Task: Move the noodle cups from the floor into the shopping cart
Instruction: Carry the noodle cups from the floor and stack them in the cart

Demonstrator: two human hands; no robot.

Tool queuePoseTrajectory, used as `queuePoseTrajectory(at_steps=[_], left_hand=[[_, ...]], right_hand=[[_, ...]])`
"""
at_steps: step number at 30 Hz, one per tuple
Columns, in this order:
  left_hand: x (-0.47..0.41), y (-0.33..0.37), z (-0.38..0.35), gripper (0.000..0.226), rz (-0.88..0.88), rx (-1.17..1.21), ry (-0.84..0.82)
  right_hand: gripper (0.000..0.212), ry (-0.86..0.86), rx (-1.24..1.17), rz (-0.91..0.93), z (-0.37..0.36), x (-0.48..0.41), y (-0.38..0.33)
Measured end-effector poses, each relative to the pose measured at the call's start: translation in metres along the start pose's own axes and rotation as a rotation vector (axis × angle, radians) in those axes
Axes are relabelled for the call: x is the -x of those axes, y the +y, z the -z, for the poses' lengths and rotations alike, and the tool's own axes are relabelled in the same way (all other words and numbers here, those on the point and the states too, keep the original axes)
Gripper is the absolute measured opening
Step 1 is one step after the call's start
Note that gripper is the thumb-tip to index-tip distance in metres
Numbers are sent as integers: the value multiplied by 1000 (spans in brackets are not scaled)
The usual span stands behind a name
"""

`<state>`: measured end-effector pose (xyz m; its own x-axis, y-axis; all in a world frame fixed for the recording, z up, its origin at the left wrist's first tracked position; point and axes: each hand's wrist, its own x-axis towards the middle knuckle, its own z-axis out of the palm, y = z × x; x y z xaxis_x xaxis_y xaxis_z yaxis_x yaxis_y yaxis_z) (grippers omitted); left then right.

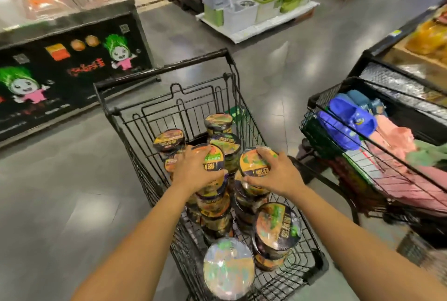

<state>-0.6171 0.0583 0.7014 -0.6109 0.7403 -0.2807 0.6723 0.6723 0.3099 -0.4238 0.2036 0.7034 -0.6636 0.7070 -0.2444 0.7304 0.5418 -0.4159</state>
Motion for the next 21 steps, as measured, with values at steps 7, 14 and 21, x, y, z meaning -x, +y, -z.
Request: queuePoseTrajectory(at_steps=[7,14,21], left_hand=[[11,-16,-3,97,39,-31,-73],[62,-17,-13,103,74,51,-14],[97,10,-27,93,27,20,-8]], right_hand=[[103,8,-12,-5,-5,9,-4],[81,-16,-14,24,-5,17,-1],[77,5,-94,65,-8,24,5]])
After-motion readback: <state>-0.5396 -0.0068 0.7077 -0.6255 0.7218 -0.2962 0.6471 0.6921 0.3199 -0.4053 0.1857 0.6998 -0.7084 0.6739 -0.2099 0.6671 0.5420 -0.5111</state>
